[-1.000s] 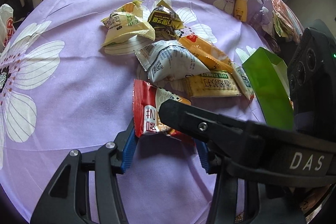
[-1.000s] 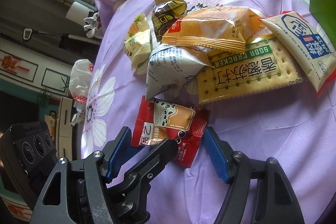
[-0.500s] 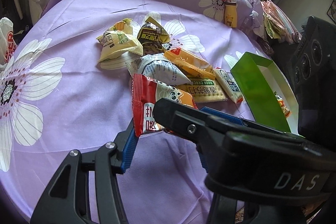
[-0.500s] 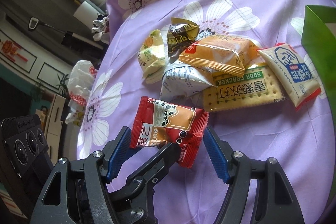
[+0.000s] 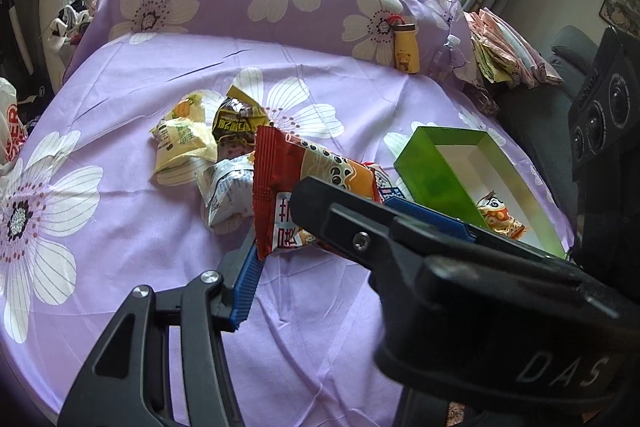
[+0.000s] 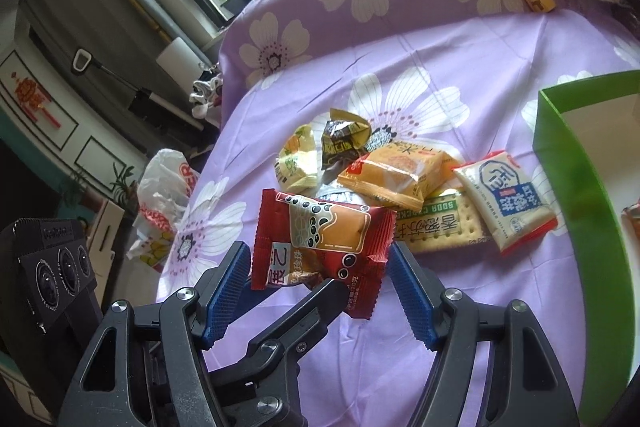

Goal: Organize snacks
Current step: 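Lift the red packet and carry it over the green box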

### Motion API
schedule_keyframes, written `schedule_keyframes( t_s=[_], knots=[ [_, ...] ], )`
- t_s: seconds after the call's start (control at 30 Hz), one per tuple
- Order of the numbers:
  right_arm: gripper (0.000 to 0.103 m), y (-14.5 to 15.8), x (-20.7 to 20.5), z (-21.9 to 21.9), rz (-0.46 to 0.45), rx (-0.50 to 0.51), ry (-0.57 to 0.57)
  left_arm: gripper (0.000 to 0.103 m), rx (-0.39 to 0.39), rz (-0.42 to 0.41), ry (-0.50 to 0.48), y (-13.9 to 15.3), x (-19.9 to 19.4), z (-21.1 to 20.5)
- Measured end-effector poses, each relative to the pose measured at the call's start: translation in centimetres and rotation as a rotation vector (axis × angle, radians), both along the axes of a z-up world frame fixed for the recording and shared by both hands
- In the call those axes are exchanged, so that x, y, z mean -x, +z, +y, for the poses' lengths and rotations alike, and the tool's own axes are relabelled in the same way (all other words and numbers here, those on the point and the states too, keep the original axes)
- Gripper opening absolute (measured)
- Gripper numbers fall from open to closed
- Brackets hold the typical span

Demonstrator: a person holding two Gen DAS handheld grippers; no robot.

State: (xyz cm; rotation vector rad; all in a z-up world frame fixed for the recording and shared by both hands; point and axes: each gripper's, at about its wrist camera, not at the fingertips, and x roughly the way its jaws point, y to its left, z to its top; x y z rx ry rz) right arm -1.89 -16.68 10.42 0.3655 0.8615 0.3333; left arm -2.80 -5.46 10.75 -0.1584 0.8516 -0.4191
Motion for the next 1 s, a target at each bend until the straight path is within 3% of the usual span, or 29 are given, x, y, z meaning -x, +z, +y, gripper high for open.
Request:
schedule_keyframes(
  t_s=[0.4, 0.67, 1.0],
  knots=[
    [0.074, 3.2, 1.9, -6.6, -0.13, -0.043, -0.105, 0.052, -0.009, -0.135, -0.086, 3.0, 0.8, -6.0],
    [0.074, 3.6, 3.0, -10.9, -0.154, -0.077, -0.194, 0.052, -0.02, -0.155, -0.162, 3.6, 0.6, -10.2],
    [0.074, 3.6, 3.5, -14.0, -0.158, -0.113, -0.272, 0.052, -0.012, -0.169, -0.226, 3.7, 0.7, -12.6]
  ],
)
